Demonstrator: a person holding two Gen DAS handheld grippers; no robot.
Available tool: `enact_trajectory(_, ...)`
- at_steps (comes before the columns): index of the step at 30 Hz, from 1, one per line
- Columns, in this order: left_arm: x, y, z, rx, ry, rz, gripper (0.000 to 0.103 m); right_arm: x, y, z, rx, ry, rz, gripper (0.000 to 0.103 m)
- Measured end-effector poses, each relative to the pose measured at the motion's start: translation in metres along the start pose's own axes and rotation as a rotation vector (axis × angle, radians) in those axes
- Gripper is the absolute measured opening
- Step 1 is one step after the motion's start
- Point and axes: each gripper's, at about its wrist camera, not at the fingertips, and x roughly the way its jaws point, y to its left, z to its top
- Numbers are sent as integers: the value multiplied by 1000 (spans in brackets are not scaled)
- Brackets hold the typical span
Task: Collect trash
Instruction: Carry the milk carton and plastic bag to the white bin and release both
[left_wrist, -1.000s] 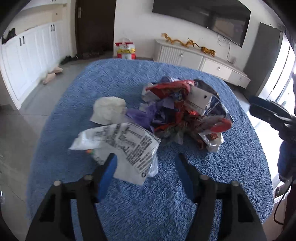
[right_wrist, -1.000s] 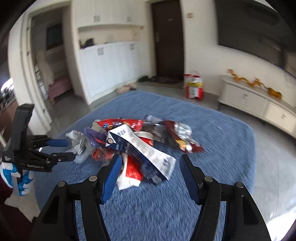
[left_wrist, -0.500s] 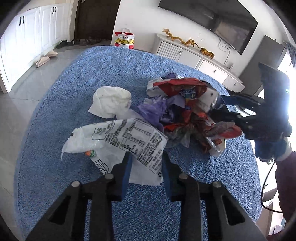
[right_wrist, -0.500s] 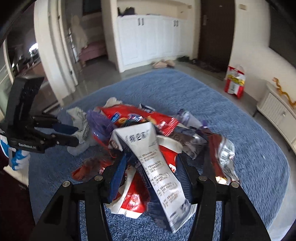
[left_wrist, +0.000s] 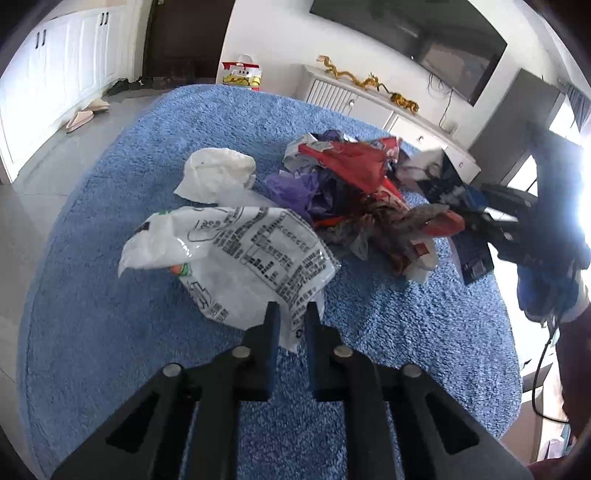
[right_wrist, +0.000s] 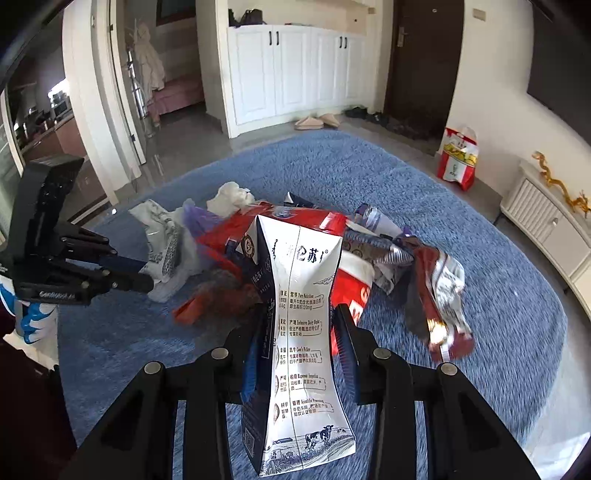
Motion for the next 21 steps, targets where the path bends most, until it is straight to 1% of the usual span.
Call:
enact_trajectory(4, -19, 1, -7, -15, -45, -13, 4, -24, 11, -15, 50, -35, -19, 37)
enact_trajectory(8, -40, -2, -13, -4, -87, -20, 3, -49, 17, -33, 104, -83, -35, 37)
enact_trajectory(16, -84, -31, -16, 89, -171, -20, 2, -111, 19, -68, 222, -219, -100, 37)
enact_trajectory(21, -100, -59, -11, 167, -202, -43, 2, -144, 12, -96, 285, -269, -165, 37)
